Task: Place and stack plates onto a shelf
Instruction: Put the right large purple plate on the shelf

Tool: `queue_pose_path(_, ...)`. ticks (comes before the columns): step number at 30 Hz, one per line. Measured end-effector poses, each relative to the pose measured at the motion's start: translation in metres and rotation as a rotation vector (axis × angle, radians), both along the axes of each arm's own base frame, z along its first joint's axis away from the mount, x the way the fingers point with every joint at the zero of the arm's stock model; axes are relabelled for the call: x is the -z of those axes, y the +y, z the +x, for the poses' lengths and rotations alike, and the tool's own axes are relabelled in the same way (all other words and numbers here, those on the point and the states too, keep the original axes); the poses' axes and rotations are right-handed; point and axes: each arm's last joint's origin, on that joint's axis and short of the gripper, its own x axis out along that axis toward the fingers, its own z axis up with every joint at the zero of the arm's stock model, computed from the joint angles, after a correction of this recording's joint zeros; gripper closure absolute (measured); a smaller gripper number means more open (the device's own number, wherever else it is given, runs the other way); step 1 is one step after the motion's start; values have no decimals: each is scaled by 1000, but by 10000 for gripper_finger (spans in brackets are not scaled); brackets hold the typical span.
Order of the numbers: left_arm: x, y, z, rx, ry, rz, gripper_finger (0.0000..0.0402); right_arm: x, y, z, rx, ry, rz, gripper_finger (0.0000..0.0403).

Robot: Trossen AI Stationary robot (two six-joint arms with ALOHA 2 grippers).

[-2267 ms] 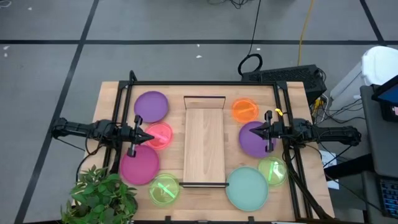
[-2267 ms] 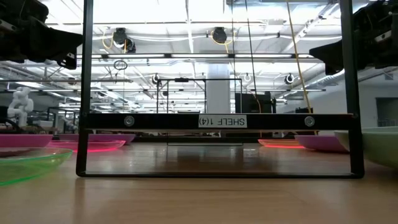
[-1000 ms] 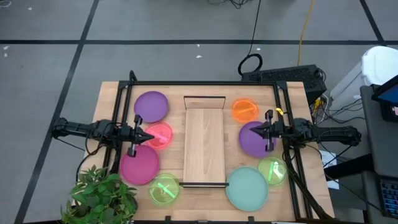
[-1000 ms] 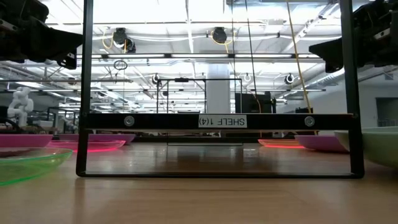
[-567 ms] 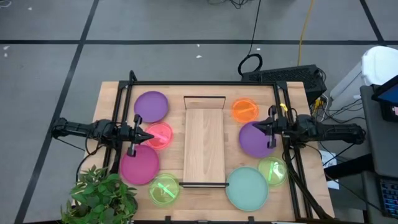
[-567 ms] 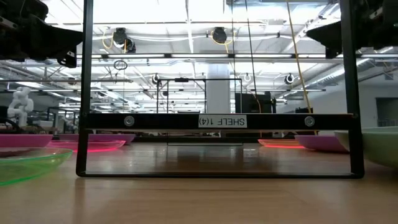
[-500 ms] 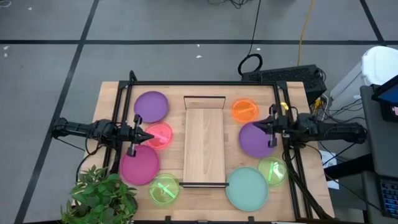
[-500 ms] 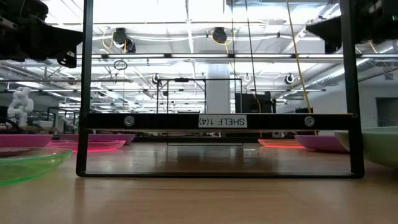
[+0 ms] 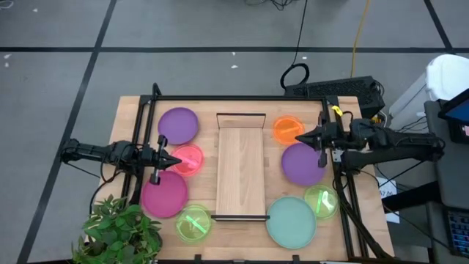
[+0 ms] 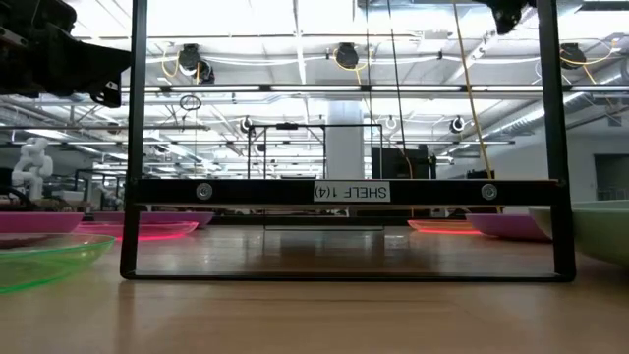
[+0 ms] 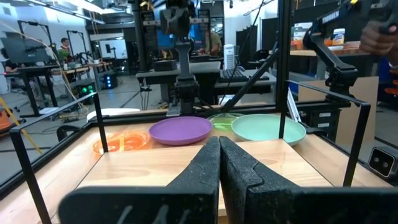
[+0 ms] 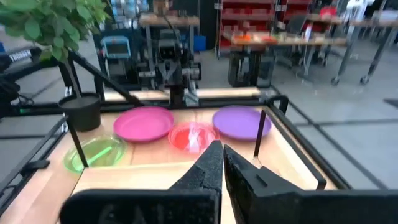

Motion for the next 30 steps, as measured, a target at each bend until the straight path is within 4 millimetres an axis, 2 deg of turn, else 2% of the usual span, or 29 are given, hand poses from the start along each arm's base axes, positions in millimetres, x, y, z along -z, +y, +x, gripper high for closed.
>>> queue_pose_path(4, 0, 0, 0, 0, 1, 1, 398, -17, 0, 11, 8, 87, 29, 403)
queue_pose_path(8, 0, 0, 0, 0, 1, -2, 398, -25, 0, 21, 19, 161, 65, 403)
queue_pose_path(14, 0, 0, 0, -3, -2, 29, 398, -19, 1, 29, 43, 237, 127, 403)
queue_pose_path(30, 0, 2, 0, -68, 0, 18, 398, -4, -1, 29, 169, 325, 228, 403)
